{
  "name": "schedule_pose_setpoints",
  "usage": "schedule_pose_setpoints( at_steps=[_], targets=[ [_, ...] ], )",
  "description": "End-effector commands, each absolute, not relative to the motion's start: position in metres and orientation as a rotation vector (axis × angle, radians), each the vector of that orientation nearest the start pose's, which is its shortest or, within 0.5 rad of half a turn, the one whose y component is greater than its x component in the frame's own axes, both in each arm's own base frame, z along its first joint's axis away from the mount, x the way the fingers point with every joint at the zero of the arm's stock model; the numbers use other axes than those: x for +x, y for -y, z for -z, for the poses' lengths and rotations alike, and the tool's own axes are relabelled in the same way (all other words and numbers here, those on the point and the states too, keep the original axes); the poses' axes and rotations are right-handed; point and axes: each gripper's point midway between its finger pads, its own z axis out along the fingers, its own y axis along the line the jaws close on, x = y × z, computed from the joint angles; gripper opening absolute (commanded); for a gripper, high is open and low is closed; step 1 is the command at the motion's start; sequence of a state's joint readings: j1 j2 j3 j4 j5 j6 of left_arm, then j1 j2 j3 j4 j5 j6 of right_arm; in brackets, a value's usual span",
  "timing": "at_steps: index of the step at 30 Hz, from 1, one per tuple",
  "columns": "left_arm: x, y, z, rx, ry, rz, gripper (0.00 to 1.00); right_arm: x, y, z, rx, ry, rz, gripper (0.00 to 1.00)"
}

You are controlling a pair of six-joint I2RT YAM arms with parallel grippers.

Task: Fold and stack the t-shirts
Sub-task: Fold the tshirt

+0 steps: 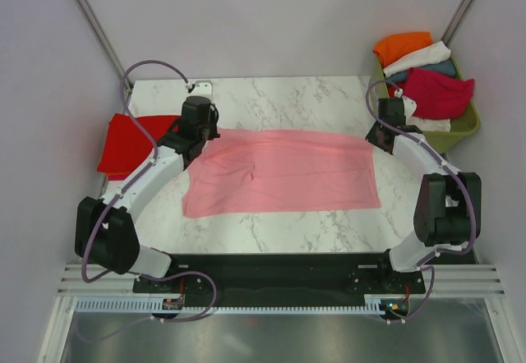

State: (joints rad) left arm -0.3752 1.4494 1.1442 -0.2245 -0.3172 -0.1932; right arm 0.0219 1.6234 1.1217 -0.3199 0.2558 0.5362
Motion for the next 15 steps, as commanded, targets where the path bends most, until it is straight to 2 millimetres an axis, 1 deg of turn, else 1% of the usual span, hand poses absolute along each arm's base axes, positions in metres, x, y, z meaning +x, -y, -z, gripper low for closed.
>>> schedule_pose_setpoints(
  at_steps=[1,3,7,8,11,12,14,15],
  targets=[
    [0.414,0.099,-0.231,0.006,-1.943,-0.047,0.02,0.419,0.021,-0.128,0.744,-2.164,0.018,0.00],
    [0.411,0.095,-0.235,0.001,-1.917,-0.063,0.02,0.415,0.024,-0.127,0.762,-2.157,0.020,0.00],
    [0.409,0.087,-0.235,-0.017,-1.889,-0.099,0.02,0.412,0.023,-0.130,0.764,-2.148,0.004,0.00],
    [0.409,0.086,-0.235,-0.023,-1.887,-0.106,0.02,0.411,0.033,-0.129,0.792,-2.141,0.014,0.00],
    [0.408,0.081,-0.235,-0.038,-1.879,-0.129,0.02,0.409,0.034,-0.127,0.804,-2.145,0.010,0.00],
    [0.408,0.080,-0.231,-0.031,-1.883,-0.139,0.02,0.409,0.035,-0.127,0.809,-2.143,0.010,0.00],
    [0.408,0.079,-0.238,-0.034,-1.842,-0.139,0.02,0.407,0.038,-0.125,0.821,-2.141,0.012,0.00],
    [0.405,0.077,-0.232,-0.030,-1.843,-0.144,0.02,0.407,0.039,-0.126,0.826,-2.138,0.013,0.00]
  ],
)
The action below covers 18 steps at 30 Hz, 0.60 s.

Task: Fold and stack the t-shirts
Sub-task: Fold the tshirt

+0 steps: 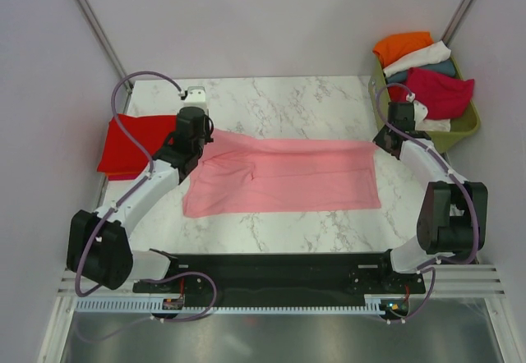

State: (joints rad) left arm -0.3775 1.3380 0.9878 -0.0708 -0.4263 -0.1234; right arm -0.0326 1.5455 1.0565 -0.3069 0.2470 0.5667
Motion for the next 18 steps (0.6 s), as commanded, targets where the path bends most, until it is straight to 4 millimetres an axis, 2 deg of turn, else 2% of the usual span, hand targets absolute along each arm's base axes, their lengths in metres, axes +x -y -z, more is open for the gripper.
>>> schedule_pose_setpoints(
  at_steps=[1,5,9,13,18],
  targets=[
    [0.404,0.076,-0.232,-0.035,-1.832,-0.150,0.02,0.407,0.039,-0.125,0.831,-2.135,0.011,0.00],
    [0.399,0.068,-0.238,-0.056,-1.781,-0.170,0.02,0.406,0.037,-0.120,0.836,-2.144,-0.006,0.00],
    [0.394,0.064,-0.234,-0.059,-1.769,-0.178,0.02,0.404,0.036,-0.118,0.838,-2.145,-0.017,0.00],
    [0.391,0.072,-0.235,-0.032,-1.749,-0.122,0.02,0.401,0.032,-0.116,0.829,-2.151,-0.038,0.00],
    [0.382,0.080,-0.223,0.004,-1.769,-0.102,0.02,0.394,0.031,-0.109,0.832,-2.161,-0.043,0.00]
  ],
)
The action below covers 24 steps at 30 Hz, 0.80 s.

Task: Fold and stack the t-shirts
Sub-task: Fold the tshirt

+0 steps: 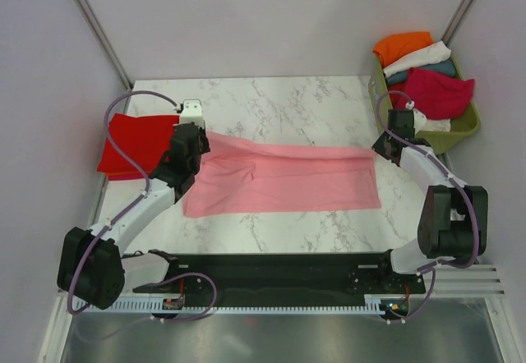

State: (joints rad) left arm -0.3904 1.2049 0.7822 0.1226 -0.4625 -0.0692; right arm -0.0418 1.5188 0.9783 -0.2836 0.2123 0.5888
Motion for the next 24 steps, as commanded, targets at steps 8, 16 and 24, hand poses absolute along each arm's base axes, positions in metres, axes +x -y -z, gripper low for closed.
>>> schedule_pose_setpoints(
  at_steps=[8,16,24],
  targets=[
    [0.362,0.078,-0.209,-0.017,-1.802,-0.093,0.02,0.383,0.028,-0.103,0.848,-2.154,-0.066,0.00],
    [0.347,0.070,-0.192,-0.037,-1.836,-0.112,0.02,0.375,0.027,-0.098,0.863,-2.143,-0.071,0.00],
    [0.339,0.068,-0.188,-0.063,-1.847,-0.102,0.02,0.372,0.027,-0.102,0.862,-2.133,-0.078,0.00]
  ],
)
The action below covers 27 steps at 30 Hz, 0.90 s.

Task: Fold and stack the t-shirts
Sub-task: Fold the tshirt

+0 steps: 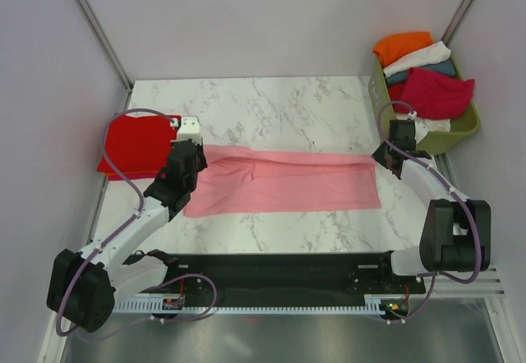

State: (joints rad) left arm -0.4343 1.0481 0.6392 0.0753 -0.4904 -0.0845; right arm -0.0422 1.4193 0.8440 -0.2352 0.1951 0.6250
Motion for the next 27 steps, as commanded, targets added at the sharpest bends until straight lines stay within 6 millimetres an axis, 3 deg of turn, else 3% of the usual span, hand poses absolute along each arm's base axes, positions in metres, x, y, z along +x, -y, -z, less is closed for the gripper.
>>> schedule_pose_setpoints(
  at_steps=[1,10,18,27],
  targets=[
    [0.339,0.067,-0.189,-0.066,-1.847,-0.102,0.02,0.371,0.027,-0.101,0.861,-2.135,-0.077,0.00],
    [0.332,0.068,-0.181,-0.070,-1.868,-0.089,0.02,0.363,0.026,-0.101,0.859,-2.132,-0.081,0.00],
    [0.327,0.067,-0.186,-0.085,-1.855,-0.075,0.02,0.356,0.025,-0.104,0.858,-2.124,-0.087,0.00],
    [0.315,0.067,-0.173,-0.096,-1.896,-0.054,0.02,0.343,0.023,-0.090,0.875,-2.146,-0.091,0.00]
  ],
)
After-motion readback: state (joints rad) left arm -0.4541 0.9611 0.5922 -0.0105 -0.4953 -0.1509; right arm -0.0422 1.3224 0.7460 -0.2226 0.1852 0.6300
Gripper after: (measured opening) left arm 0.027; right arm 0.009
